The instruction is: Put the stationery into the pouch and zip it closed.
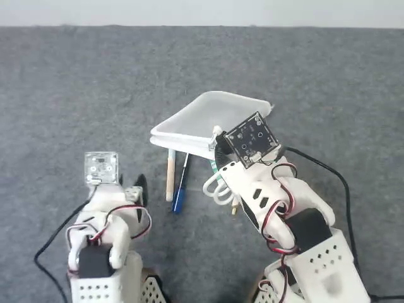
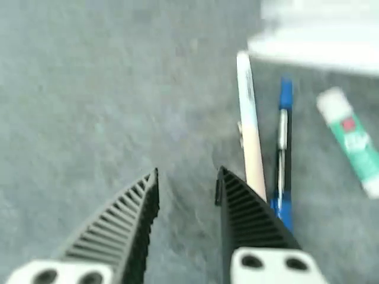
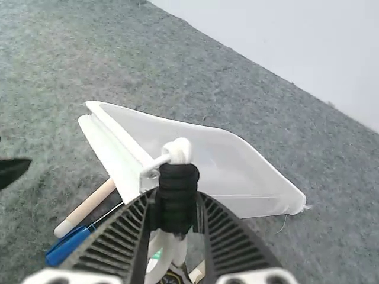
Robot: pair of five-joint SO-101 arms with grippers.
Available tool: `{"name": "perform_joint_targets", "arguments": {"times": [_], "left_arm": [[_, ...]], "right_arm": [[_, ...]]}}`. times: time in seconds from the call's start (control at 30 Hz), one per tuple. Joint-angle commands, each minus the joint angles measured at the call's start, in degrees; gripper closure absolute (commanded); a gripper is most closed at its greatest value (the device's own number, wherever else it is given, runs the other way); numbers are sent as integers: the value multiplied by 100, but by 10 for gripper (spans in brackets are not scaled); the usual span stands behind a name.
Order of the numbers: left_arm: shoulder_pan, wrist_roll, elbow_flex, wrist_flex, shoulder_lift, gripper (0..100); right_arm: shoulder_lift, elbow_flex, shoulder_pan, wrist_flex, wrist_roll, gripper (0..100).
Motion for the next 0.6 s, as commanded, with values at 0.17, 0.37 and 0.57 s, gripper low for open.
{"name": "perform_joint_targets", "arguments": {"times": [0.17,0.37,0.57], "left_arm": [[-97,-246,-971,-457,-149,793],[290,220,-602,-422,-149,639],[747,211,-22,-1134,-149,634]], "right_arm": [[-198,-62,40,-84,-9,991],[-259,-62,40,-84,-9,991],[-1121,-70,-110,338,273,991]]}}
